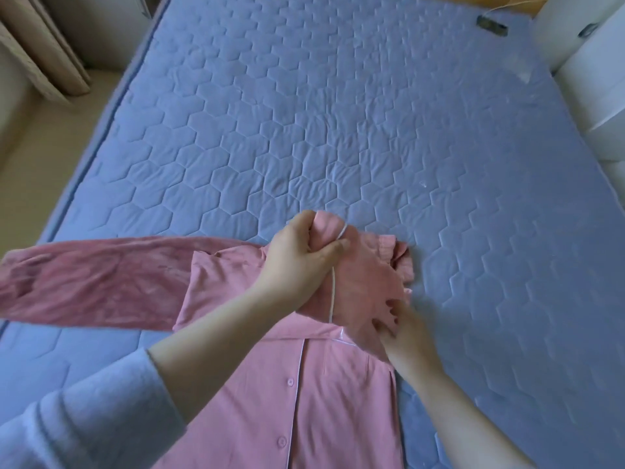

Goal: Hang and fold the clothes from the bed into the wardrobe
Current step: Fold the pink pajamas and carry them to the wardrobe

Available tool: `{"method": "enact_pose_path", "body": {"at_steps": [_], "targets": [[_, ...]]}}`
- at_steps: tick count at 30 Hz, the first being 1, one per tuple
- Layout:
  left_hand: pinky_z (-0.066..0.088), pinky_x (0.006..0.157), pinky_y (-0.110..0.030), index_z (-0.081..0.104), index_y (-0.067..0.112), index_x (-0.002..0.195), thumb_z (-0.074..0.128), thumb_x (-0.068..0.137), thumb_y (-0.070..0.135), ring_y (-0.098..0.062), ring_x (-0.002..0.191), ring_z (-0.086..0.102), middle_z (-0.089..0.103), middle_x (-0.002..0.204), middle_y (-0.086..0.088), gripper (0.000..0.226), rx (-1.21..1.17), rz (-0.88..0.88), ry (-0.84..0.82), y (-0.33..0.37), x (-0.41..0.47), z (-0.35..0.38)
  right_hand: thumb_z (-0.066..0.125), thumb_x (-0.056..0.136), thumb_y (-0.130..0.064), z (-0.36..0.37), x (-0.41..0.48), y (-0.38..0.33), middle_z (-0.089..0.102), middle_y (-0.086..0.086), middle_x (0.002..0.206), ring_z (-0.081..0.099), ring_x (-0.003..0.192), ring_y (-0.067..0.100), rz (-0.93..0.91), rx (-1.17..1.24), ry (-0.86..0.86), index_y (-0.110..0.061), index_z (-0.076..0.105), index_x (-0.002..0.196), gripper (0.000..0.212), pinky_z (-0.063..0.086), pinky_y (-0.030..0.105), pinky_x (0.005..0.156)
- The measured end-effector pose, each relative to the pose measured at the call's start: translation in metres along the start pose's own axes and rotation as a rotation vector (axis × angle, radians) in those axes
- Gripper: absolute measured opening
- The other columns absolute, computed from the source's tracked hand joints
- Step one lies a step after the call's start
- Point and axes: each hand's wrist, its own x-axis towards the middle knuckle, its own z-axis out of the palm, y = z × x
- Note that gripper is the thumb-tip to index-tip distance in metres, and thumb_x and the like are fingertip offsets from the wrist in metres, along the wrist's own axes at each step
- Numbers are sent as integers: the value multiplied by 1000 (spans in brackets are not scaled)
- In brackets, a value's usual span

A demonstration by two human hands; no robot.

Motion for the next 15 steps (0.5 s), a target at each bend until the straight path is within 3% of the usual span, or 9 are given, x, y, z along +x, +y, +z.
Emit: {"method": "enact_pose_path", "body": {"at_steps": [2,4,6,11,15], "targets": [[37,60,-25,47,5,80,73,81,26,-10,64,45,46,68,2,33,32,-46,43,-28,1,-20,61,90,-28,22,2,-9,59,6,125,59,110,28,12,-9,-54,-18,51,130,43,46,34,86],[34,56,-16,43,11,73,73,81,24,-1,58,43,43,65,5,34,78,-87,89,-63,5,-37,59,91,-23,46,8,-15,57,10,129,56,114,31,-3,-35,-116,-16,48,133,44,46,38,91],[33,53,-16,42,13,73,72,81,23,-3,58,43,43,65,6,32,128,-130,102,-102,12,-49,59,91,-20,70,19,-18,49,13,137,52,122,32,-30,-122,-133,-11,45,138,49,42,39,98],[33,61,-27,51,13,85,70,82,24,-18,74,49,53,75,3,22,278,-289,94,-200,33,-64,64,89,-28,120,39,-19,45,14,131,45,123,31,-33,-278,-27,-15,49,139,53,38,35,103],[28,60,-32,33,23,66,70,82,24,-24,72,45,52,87,-5,40,388,-405,85,-256,39,-67,66,84,-30,131,44,-16,46,7,127,39,124,27,-14,-541,85,-22,50,132,51,38,36,99]]}}
